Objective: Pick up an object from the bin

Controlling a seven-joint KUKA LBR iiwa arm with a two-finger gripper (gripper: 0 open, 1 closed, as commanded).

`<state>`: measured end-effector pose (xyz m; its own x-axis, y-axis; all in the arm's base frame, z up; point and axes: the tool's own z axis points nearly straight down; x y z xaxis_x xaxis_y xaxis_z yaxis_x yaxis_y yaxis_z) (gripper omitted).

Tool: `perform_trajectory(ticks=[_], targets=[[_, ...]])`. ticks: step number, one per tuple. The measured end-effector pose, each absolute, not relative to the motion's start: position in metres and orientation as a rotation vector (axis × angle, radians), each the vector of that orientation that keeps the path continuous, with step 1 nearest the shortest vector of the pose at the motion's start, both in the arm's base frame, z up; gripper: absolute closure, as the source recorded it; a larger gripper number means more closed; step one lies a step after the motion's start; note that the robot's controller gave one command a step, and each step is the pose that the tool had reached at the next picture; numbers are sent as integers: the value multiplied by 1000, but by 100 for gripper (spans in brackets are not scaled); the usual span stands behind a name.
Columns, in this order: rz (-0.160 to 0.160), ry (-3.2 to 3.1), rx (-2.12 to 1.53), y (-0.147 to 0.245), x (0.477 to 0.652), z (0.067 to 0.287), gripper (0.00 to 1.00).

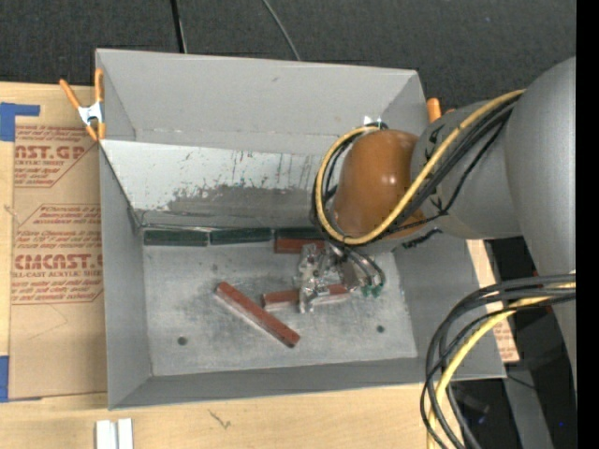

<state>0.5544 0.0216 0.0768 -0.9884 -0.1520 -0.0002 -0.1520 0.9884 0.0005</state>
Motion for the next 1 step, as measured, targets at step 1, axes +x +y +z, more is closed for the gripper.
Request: perform_trajectory(ticks=[1], targets=[[-2,3119,-263,5,548,264,100]])
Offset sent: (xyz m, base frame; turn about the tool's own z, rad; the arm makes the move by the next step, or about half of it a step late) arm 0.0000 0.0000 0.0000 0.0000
